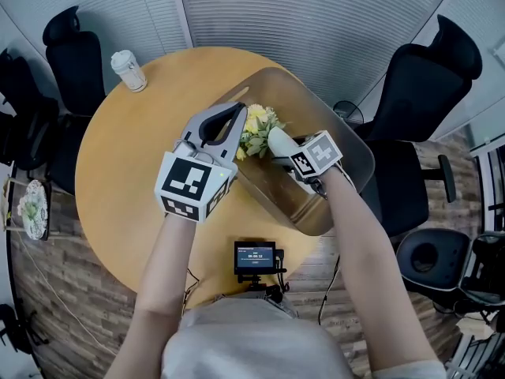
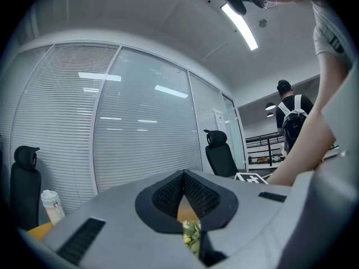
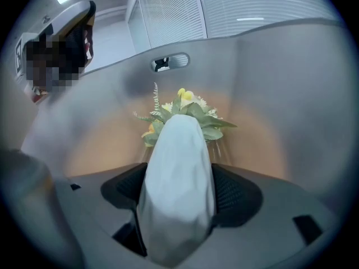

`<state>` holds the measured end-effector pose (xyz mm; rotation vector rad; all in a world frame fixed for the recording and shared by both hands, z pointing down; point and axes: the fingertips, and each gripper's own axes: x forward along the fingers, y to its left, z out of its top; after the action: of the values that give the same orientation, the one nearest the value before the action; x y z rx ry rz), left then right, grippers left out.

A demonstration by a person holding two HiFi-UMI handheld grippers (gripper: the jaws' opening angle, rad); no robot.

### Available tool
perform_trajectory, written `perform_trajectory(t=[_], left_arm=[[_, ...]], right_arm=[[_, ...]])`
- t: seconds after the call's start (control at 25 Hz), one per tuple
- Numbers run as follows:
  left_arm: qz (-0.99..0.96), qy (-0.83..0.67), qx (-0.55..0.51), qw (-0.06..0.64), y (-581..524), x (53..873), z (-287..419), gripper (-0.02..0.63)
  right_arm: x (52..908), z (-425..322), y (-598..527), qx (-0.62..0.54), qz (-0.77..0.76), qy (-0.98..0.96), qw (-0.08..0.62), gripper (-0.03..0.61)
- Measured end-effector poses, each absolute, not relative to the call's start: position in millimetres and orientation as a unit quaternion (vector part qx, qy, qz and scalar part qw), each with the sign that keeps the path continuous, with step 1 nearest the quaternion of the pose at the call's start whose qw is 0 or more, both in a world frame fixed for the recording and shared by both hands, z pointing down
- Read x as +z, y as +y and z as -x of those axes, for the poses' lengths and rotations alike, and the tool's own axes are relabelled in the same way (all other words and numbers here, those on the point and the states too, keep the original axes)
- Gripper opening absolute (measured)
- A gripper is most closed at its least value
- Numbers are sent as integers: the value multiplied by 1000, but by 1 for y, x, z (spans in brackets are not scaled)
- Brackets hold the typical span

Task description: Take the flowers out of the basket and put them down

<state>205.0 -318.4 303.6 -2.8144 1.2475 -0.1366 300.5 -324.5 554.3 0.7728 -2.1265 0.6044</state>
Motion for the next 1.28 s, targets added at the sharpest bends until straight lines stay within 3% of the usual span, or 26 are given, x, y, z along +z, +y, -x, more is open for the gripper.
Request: perform_trajectory(t=[1.28], left_arm=[[925, 375, -39, 51, -279, 280, -195, 5]], right_arm=[[448, -303, -325, 180, -402, -862, 252, 374]])
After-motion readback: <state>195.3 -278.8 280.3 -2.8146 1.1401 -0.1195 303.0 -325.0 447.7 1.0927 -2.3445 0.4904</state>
